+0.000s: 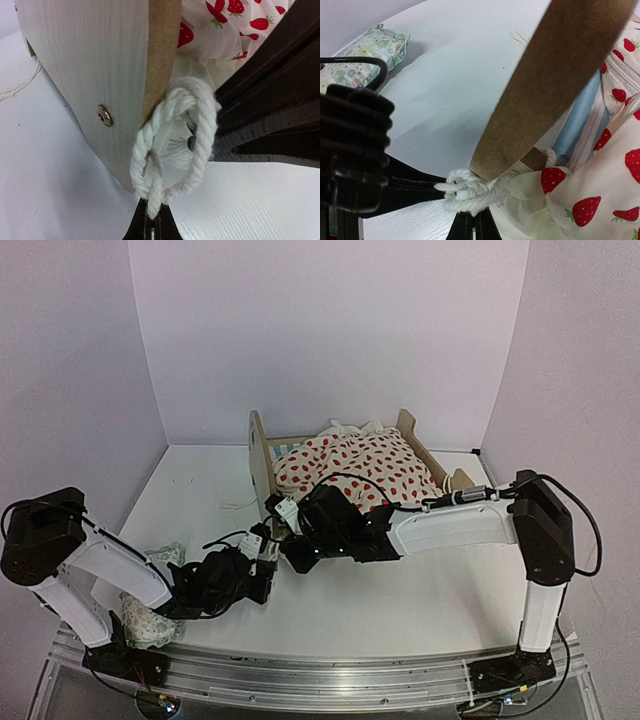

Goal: Set up the pet bed
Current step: Tie the left ropes of the mattress closest to the robot on the bed frame base.

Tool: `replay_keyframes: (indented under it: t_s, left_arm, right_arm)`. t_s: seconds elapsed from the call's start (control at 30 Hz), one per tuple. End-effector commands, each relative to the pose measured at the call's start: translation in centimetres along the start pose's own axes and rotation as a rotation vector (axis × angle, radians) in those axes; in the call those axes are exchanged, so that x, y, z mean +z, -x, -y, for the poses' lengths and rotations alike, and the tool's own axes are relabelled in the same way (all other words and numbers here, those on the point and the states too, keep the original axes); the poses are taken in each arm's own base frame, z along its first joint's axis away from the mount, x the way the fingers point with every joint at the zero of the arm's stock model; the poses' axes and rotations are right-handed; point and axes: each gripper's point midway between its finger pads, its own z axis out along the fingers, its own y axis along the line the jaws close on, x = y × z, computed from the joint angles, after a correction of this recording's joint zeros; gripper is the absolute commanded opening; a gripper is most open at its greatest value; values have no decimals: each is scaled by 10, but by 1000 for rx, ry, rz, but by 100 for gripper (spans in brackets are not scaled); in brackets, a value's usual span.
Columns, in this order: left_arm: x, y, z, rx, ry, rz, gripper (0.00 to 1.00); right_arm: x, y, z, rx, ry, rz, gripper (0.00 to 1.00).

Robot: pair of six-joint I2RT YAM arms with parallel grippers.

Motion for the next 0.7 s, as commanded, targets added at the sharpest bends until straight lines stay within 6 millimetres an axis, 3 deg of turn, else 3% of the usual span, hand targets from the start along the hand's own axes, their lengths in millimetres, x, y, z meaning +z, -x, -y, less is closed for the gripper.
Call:
replay_keyframes:
  t_s: [0.0, 0.27, 0.67]
  left_arm:
    - [-10, 17, 0, 1, -1, 44, 0]
    - [-22, 11, -7, 29, -3, 14, 0]
    - [-26, 17, 2, 69, -45, -17, 0]
  right_arm:
    - [-25, 18, -1, 4, -7, 41, 0]
    - [-38, 14, 9, -11, -60, 24, 0]
    - [-68, -27, 46, -43, -250, -78, 0]
